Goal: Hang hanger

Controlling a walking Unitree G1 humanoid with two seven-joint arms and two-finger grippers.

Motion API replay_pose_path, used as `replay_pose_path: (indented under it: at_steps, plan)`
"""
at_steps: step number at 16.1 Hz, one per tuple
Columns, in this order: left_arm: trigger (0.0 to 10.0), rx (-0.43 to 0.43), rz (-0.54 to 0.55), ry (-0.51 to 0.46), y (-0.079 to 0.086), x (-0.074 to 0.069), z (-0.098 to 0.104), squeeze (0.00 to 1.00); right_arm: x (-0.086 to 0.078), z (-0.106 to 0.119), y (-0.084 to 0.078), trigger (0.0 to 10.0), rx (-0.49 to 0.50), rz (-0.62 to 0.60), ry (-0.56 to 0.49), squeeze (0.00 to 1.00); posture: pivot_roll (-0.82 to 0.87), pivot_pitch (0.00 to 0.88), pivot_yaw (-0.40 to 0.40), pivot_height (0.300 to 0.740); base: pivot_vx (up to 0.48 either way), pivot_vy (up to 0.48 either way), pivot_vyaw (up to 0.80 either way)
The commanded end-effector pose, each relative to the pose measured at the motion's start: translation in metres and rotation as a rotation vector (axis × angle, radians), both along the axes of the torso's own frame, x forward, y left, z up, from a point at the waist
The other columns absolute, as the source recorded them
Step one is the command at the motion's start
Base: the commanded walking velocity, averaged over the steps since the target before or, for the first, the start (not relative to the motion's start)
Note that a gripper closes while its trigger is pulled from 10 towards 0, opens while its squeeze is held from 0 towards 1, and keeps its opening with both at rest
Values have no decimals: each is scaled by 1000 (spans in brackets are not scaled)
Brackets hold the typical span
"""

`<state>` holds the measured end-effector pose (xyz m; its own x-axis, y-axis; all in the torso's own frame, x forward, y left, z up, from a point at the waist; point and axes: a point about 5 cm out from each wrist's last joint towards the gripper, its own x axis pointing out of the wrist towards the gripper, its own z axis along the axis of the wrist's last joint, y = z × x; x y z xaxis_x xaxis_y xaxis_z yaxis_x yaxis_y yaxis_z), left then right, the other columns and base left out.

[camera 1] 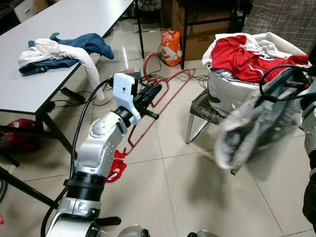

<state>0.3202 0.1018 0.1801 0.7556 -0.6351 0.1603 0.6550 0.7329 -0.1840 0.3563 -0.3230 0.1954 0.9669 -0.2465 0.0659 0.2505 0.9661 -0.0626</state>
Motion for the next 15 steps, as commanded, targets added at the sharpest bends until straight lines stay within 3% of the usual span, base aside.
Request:
replay_pose_path:
  at_steps: [1,4,7,12,15]
  plan:
    - [10000,-47,-89,2,-6,-8,7,0,8,25,7,0,-55,8,-98,0,-69,0,55,740,0,0,0]
    - [10000,-130,-263,36,-12,-26,18,0,17,30,25,0,-184,17,-104,0,-57,0,53,740,0,0,0]
    - [10000,-150,-355,61,-19,-38,20,0,21,32,28,0,-253,-16,-90,0,-55,0,49,740,0,0,0]
    - [10000,-193,-351,152,-36,-44,10,0,26,32,36,0,-365,-68,-73,0,-64,0,48,740,0,0,0]
    - [10000,-190,-336,216,-48,-48,0,0,32,38,50,0,-395,-114,-107,0,-68,0,48,740,0,0,0]
